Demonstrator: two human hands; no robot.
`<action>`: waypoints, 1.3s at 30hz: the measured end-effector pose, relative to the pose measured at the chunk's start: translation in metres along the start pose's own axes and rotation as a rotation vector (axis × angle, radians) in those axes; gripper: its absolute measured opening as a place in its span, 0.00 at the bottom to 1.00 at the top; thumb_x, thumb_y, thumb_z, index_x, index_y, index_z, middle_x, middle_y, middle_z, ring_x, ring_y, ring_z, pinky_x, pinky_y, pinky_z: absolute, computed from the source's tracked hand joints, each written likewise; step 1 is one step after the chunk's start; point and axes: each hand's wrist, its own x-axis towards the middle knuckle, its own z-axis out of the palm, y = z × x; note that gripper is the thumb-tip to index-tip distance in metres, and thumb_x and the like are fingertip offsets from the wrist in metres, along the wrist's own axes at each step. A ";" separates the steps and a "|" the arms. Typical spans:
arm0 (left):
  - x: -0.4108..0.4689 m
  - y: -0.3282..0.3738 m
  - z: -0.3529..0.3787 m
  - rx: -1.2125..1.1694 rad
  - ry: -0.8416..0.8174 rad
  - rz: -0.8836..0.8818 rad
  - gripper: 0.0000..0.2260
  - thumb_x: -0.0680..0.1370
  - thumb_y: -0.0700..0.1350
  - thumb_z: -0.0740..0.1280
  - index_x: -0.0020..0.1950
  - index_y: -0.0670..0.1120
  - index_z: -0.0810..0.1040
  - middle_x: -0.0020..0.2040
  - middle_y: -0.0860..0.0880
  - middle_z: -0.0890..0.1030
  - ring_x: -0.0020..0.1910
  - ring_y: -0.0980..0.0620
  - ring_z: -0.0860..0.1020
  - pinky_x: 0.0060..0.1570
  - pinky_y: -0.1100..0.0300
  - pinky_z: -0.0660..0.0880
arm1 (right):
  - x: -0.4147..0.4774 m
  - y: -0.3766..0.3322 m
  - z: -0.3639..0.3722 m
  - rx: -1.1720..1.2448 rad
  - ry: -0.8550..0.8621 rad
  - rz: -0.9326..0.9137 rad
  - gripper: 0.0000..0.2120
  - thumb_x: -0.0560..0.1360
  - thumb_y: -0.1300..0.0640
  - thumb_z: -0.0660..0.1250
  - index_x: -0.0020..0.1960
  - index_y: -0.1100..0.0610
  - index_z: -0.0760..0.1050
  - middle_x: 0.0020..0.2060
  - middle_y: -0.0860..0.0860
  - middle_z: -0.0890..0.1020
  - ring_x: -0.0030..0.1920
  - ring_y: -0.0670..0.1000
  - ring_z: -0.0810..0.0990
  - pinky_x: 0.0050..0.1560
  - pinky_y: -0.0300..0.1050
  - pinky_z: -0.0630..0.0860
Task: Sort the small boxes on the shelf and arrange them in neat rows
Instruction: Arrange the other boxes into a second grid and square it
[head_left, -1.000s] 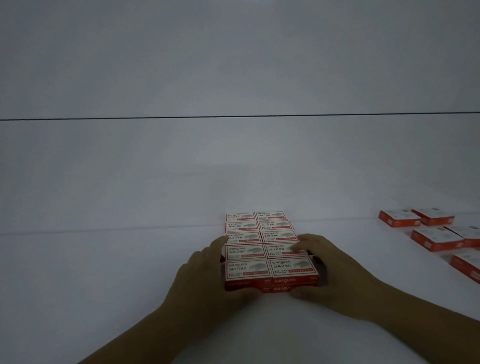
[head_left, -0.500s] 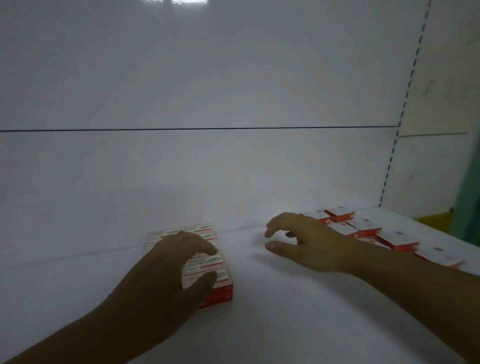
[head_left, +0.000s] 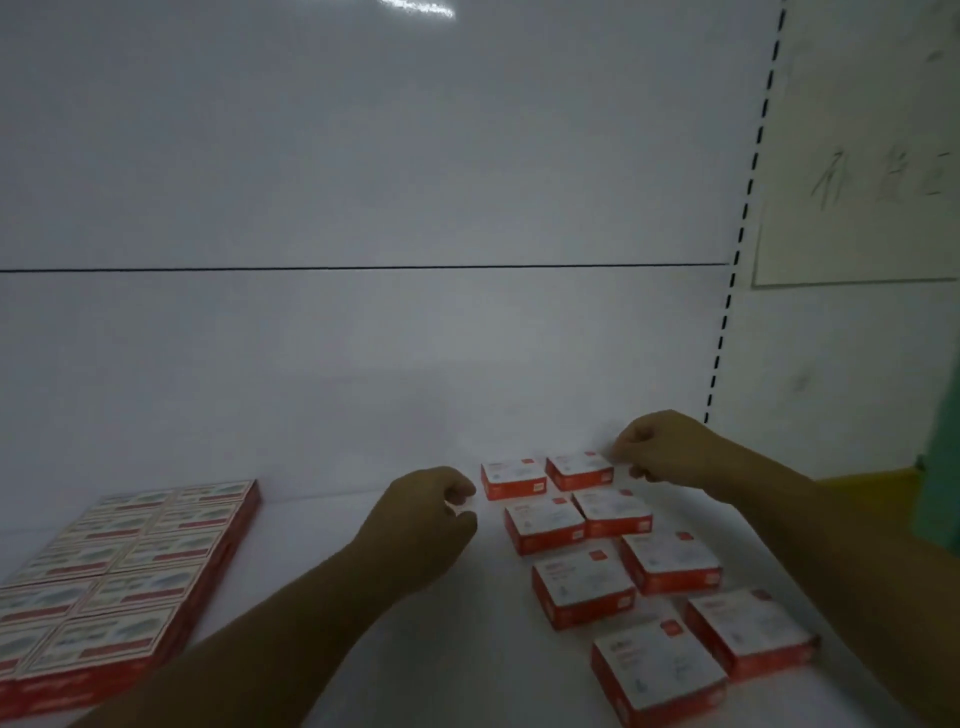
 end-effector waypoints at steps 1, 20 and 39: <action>0.010 -0.002 0.008 -0.008 0.003 -0.028 0.14 0.75 0.44 0.65 0.61 0.49 0.74 0.57 0.52 0.77 0.47 0.57 0.73 0.49 0.66 0.68 | 0.008 0.003 0.004 0.002 -0.039 0.024 0.07 0.73 0.54 0.69 0.41 0.58 0.79 0.41 0.56 0.82 0.42 0.53 0.80 0.44 0.45 0.77; 0.040 -0.040 0.010 0.309 0.175 -0.121 0.10 0.71 0.57 0.68 0.43 0.52 0.75 0.43 0.52 0.79 0.39 0.54 0.73 0.40 0.62 0.72 | 0.042 -0.057 0.065 -0.450 -0.212 -0.191 0.17 0.66 0.48 0.74 0.48 0.59 0.80 0.44 0.52 0.83 0.42 0.49 0.82 0.48 0.45 0.80; 0.034 -0.071 0.003 0.109 0.289 -0.162 0.09 0.69 0.54 0.70 0.43 0.54 0.72 0.41 0.54 0.77 0.40 0.54 0.74 0.35 0.61 0.70 | 0.041 -0.067 0.091 -0.562 -0.094 -0.303 0.20 0.68 0.43 0.72 0.54 0.54 0.76 0.49 0.49 0.78 0.44 0.48 0.75 0.43 0.40 0.72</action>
